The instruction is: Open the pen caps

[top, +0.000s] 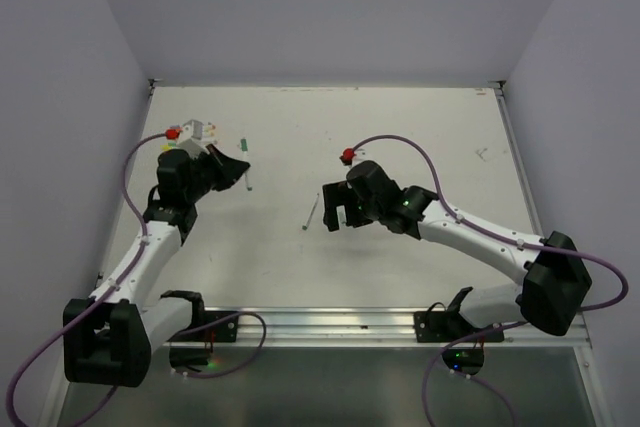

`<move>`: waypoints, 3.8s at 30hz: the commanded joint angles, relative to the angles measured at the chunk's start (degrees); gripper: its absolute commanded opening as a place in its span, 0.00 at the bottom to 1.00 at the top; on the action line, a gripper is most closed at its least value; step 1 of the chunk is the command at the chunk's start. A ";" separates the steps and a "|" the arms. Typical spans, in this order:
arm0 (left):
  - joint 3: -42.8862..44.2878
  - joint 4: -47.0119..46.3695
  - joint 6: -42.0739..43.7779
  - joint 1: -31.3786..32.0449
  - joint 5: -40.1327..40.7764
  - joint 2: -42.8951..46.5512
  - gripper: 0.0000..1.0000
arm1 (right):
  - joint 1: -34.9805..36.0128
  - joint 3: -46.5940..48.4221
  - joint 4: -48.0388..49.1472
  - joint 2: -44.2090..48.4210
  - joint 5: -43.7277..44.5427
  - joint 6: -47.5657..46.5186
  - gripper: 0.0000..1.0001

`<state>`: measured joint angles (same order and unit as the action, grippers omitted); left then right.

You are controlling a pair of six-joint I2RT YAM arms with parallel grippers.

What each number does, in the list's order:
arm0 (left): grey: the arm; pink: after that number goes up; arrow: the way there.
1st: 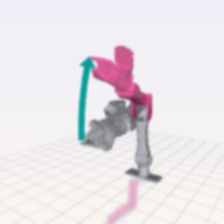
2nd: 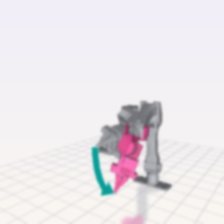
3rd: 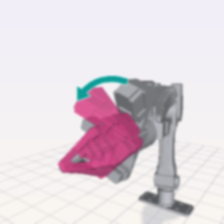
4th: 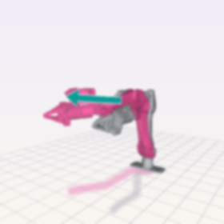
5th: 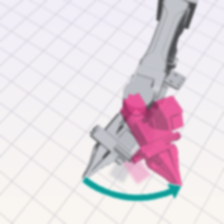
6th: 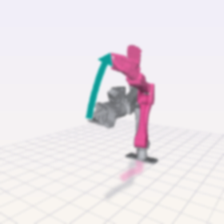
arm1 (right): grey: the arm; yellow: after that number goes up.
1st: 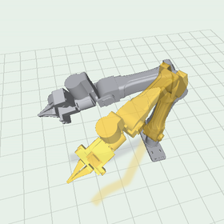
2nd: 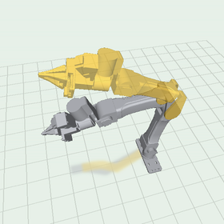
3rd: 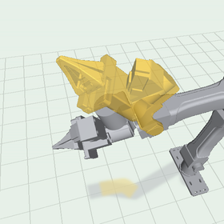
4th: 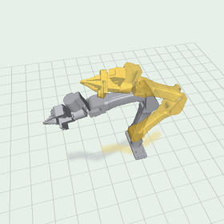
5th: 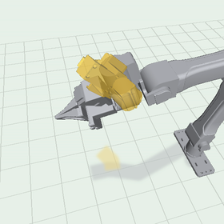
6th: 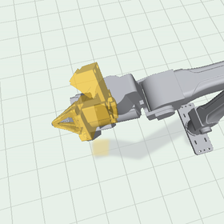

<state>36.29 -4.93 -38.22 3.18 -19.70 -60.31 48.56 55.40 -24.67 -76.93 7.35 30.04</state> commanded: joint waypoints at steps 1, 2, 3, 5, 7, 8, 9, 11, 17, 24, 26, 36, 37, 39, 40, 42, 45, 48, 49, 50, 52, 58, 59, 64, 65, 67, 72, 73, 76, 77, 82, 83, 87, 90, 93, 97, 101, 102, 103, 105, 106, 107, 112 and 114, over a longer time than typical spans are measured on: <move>-6.05 -12.64 0.85 6.19 -16.77 0.02 0.00 | -0.30 3.22 4.79 1.25 -5.69 2.21 0.96; -6.93 -12.82 1.99 8.31 -16.07 0.11 0.00 | -0.48 3.40 5.06 1.43 -5.60 2.65 0.96; -7.37 -12.83 2.96 10.42 -15.63 0.20 0.00 | -1.26 3.49 5.50 1.60 -5.86 3.44 0.96; -10.17 -15.10 3.76 14.82 -15.54 0.72 0.00 | -2.32 3.14 8.13 1.52 -8.66 4.14 0.94; -11.94 -18.18 2.71 17.11 -15.54 1.25 0.00 | -3.90 2.96 10.76 0.73 -11.12 5.20 0.90; -13.43 -19.23 2.10 17.56 -15.45 1.25 0.00 | -4.34 3.05 11.47 0.29 -11.92 5.55 0.88; -14.05 -20.81 1.05 17.91 -15.63 0.90 0.00 | -4.35 3.14 12.09 -0.32 -12.53 5.81 0.86; -15.02 -22.05 0.34 19.23 -15.72 0.38 0.00 | -4.35 3.49 13.94 -2.08 -13.50 6.43 0.81; -16.25 -23.28 -0.81 22.13 -12.91 0.64 0.00 | -4.35 2.08 20.09 -3.84 -14.91 9.94 0.75; -15.73 -24.16 -2.04 23.10 -12.38 -0.33 0.00 | -4.35 -0.29 27.38 -5.34 -16.32 13.28 0.67; -15.64 -24.08 -2.12 23.19 -12.55 -0.51 0.00 | -4.35 -0.82 28.97 -5.69 -16.76 13.72 0.67; -15.46 -24.60 -3.09 23.80 -12.64 0.02 0.00 | -4.26 -0.91 32.31 -8.24 -17.72 14.26 0.52; -15.38 -24.60 -2.92 23.80 -12.81 0.02 0.00 | -4.26 -0.73 32.31 -8.41 -17.73 14.17 0.51; -15.29 -24.25 -2.83 23.89 -12.81 0.02 0.00 | -4.26 -0.73 32.31 -8.68 -17.20 13.99 0.47; -15.29 -24.16 -2.74 23.89 -12.82 0.02 0.00 | -4.26 -0.82 32.31 -8.68 -17.11 13.99 0.46; -15.20 -24.08 -2.83 23.98 -12.82 0.02 0.00 | -4.26 -0.82 32.49 -9.03 -17.20 13.90 0.40; -15.02 -24.16 -2.91 24.07 -12.90 -0.33 0.00 | -4.26 -0.90 32.66 -9.47 -17.72 14.08 0.17; -15.11 -24.69 -3.18 24.24 -12.90 -0.24 0.00 | -4.26 -0.90 32.40 -10.35 -18.16 14.60 0.00; -15.02 -24.69 -3.27 24.24 -12.99 -0.33 0.00 | -4.26 -1.08 32.57 -10.35 -18.25 14.61 0.00; -15.02 -24.69 -3.27 24.24 -12.99 -0.42 0.00 | -4.26 -1.34 32.92 -10.26 -18.25 14.87 0.00; -14.85 -23.91 -3.01 24.24 -12.90 -0.16 0.10 | -4.17 -2.48 33.54 -9.47 -17.47 15.66 0.00; -15.99 -23.98 -2.30 24.24 -11.93 0.55 0.48 | -4.26 -3.28 32.93 -6.40 -17.55 17.32 0.00; -16.08 -24.16 -2.39 24.33 -12.11 0.20 0.49 | -4.17 -3.36 33.19 -6.13 -17.72 17.68 0.00; -18.01 -28.20 -3.79 24.42 -14.22 -1.56 0.49 | -4.26 -3.80 34.42 -4.81 -17.99 19.61 0.00; -18.19 -28.64 -4.06 24.68 -14.31 -1.91 0.49 | -4.26 -3.46 34.51 -4.99 -18.25 19.62 0.00; -18.19 -29.78 -4.23 25.20 -15.18 -2.79 0.49 | -4.17 -3.28 35.03 -5.43 -18.78 20.14 0.00; -17.14 -31.02 -4.24 26.35 -17.21 -4.02 0.43 | -4.26 -3.80 37.32 -6.57 -20.18 21.55 0.00; -16.96 -30.67 -3.97 26.44 -17.30 -4.20 0.40 | -4.17 -3.89 37.67 -6.66 -20.45 21.98 0.00; -16.08 -28.91 -3.45 26.53 -17.39 -5.51 0.13 | -4.26 -5.21 40.04 -6.83 -21.24 23.56 0.00; -15.73 -28.74 -3.53 26.53 -17.39 -5.86 0.00 | -4.26 -5.21 40.22 -7.01 -21.33 23.66 0.00; -14.68 -18.15 -7.20 26.44 -6.60 -4.12 0.00 | -3.91 -5.03 38.73 -7.19 -16.70 21.12 0.00; -14.50 -15.92 -8.70 26.70 -3.70 -3.24 0.00 | -3.65 -4.25 36.12 -6.92 -14.41 19.80 0.00; -7.22 4.78 -10.82 32.13 21.63 2.29 0.00 | -0.92 0.32 24.85 -6.48 -1.22 13.21 0.00; -4.22 10.37 -11.09 40.05 31.54 3.54 0.00 | -1.01 1.20 22.47 -7.01 4.23 12.68 0.00; -5.09 6.98 -9.86 42.70 29.74 2.92 0.00 | -1.79 1.73 22.99 -7.71 6.35 12.58 0.00; -10.44 -4.54 -8.28 42.96 22.88 2.83 0.00 | -7.75 0.51 27.80 -8.50 -0.82 17.05 0.00; -14.49 -9.58 -6.35 42.96 21.11 5.03 0.00 | -14.89 -2.49 35.22 -7.02 -8.93 21.38 0.00; -14.32 -8.44 -5.82 42.96 21.37 5.64 0.00 | -16.29 -2.57 35.91 -6.05 -9.72 21.20 0.00; -14.32 -8.34 -4.60 42.96 21.46 5.91 0.00 | -17.08 -2.49 36.26 -5.96 -12.51 21.37 0.00; -14.23 -8.26 -3.71 42.96 21.72 6.70 0.00 | -19.71 -2.49 37.05 -5.52 -14.82 21.72 0.00; -14.41 -8.52 -3.53 42.96 21.64 6.96 0.00 | -20.16 -2.57 36.97 -5.25 -15.26 21.55 0.00; -14.67 -8.78 -3.36 42.96 21.55 7.05 0.00 | -21.04 -2.84 36.62 -4.99 -15.53 21.55 0.00; -12.66 -2.82 -3.27 42.87 28.31 5.30 0.00 | -20.52 1.37 27.85 -7.44 -19.13 14.99 0.00; -10.55 0.51 -2.39 42.70 32.07 3.20 0.00 | -18.68 2.70 20.29 -7.80 -16.33 11.46 0.00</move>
<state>22.17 -9.04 -43.11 46.15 4.91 -55.05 27.81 54.50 3.95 -84.44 -8.64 47.83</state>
